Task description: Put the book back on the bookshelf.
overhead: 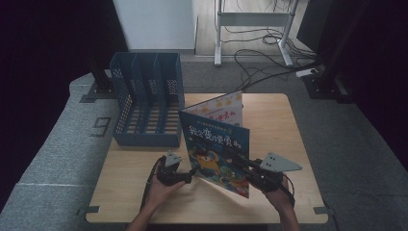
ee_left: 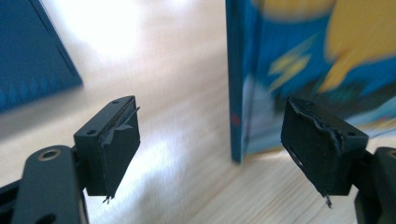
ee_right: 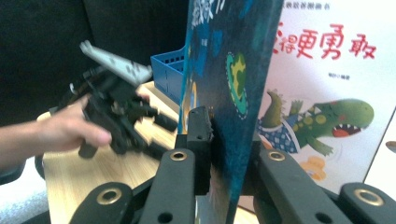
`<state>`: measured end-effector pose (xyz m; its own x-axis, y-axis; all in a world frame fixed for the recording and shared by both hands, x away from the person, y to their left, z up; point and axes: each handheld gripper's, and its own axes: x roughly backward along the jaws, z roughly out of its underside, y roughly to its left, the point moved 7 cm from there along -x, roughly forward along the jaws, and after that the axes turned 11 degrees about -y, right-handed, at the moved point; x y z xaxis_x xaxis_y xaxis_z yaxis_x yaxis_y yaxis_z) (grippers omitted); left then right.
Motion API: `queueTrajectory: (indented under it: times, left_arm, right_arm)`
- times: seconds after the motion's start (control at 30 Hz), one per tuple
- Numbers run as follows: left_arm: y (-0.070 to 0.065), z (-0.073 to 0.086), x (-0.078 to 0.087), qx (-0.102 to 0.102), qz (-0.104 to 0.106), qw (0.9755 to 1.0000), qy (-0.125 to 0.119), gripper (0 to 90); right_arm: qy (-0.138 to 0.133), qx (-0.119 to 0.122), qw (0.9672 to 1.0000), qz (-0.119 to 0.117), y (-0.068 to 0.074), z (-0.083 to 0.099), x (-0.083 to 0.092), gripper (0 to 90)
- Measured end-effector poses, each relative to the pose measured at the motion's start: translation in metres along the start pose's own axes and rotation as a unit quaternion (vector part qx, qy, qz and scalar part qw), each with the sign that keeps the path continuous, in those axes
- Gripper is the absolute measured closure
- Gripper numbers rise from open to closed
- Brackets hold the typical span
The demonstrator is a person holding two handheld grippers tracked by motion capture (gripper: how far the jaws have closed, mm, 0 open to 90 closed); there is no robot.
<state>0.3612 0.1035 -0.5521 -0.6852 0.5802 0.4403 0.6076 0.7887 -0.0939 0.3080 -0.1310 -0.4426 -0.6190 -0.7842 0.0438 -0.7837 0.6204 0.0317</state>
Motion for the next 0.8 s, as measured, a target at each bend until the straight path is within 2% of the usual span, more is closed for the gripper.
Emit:
queueTrajectory:
  times: [0.1, 0.27, 0.37, 0.57, 0.8]
  left_arm:
    - [0.0, -0.015, 0.005, 0.001, 0.013, 0.9996, -0.025, 19.4]
    - [0.0, -0.034, 0.007, -0.006, 0.025, 0.9988, -0.043, 18.7]
    - [-0.005, -0.047, 0.006, -0.012, 0.048, 0.9976, -0.049, 14.9]
    - [-0.022, -0.068, 0.004, -0.054, 0.07, 0.9937, -0.069, 14.5]
    - [-0.035, -0.077, 0.002, -0.074, 0.077, 0.9913, -0.078, 14.9]
  right_arm:
    - [0.003, -0.006, 1.0, -0.002, -0.004, 0.003, 0.002, 79.6]
    - [0.006, -0.018, 0.9998, -0.001, -0.013, 0.01, 0.005, 77.9]
    - [0.007, -0.021, 0.9998, -0.001, -0.017, 0.013, 0.007, 77.0]
    - [0.011, -0.021, 0.9997, 0.001, -0.024, 0.018, 0.007, 74.1]
    - [0.011, -0.032, 0.9994, 0.003, -0.034, 0.025, 0.008, 68.7]
